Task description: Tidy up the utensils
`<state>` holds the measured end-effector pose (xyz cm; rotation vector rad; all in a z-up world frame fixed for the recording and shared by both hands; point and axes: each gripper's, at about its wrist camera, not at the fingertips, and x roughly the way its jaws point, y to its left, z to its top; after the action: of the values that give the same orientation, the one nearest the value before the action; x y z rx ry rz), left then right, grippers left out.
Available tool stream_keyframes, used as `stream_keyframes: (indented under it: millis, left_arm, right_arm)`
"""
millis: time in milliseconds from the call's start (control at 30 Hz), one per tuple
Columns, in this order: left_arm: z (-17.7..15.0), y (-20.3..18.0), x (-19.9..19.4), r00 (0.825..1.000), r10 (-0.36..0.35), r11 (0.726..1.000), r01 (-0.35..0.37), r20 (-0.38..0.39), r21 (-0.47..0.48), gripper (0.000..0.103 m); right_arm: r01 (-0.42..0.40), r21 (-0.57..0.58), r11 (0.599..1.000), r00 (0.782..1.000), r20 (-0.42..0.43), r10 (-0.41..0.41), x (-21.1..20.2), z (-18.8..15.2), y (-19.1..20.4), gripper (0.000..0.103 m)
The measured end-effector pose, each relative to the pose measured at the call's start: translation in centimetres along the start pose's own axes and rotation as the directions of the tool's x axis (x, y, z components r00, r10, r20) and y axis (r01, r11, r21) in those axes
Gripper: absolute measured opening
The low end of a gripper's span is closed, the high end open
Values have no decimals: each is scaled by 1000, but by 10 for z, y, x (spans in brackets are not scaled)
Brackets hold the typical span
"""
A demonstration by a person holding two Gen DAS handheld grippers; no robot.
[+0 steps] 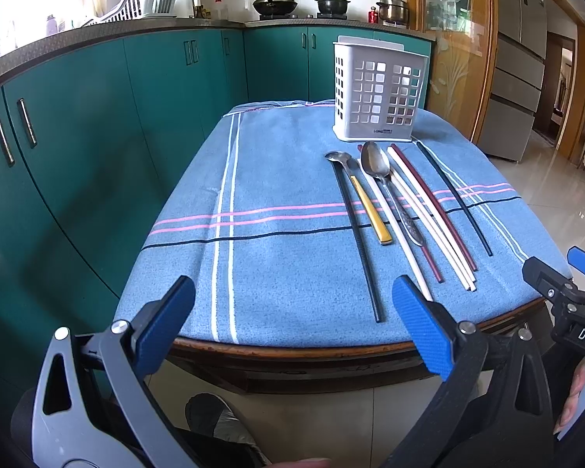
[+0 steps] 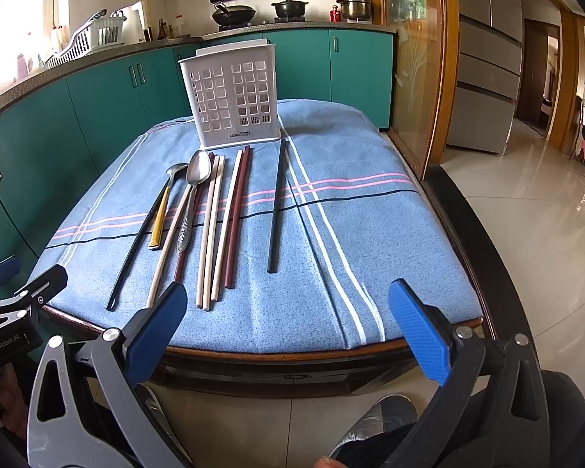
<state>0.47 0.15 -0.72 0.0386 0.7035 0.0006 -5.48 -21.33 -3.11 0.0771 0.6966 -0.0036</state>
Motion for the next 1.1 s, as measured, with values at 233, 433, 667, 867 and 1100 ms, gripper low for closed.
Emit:
stream_keyframes:
  millis: [233,433,667,867,1100]
  left_arm:
    - [1,0,-2,1000,2,1000,-2,1,2,100]
    - [1,0,-2,1000,2,1000,-2,2,2,100]
    - [1,-1,-2,1000,1,1000,-1,3,2,100]
    - [1,0,-2,1000,1,1000,-1,3,0,100]
    - [1,0,-3,1000,1,1000,-1,3,0,100]
  right_arm:
    - [0,0,1000,1000,-2,0,0,0,-1,100]
    - [0,1,1000,1000,-1,0,0,0,0,100]
    - [0,-1,1000,1000,-2,0,1,-1,0,100]
    - [0,0,1000,1000,-2,0,1,-1,1,100]
    - [-2,0,1000,1000,-3,2,1,0,0,100]
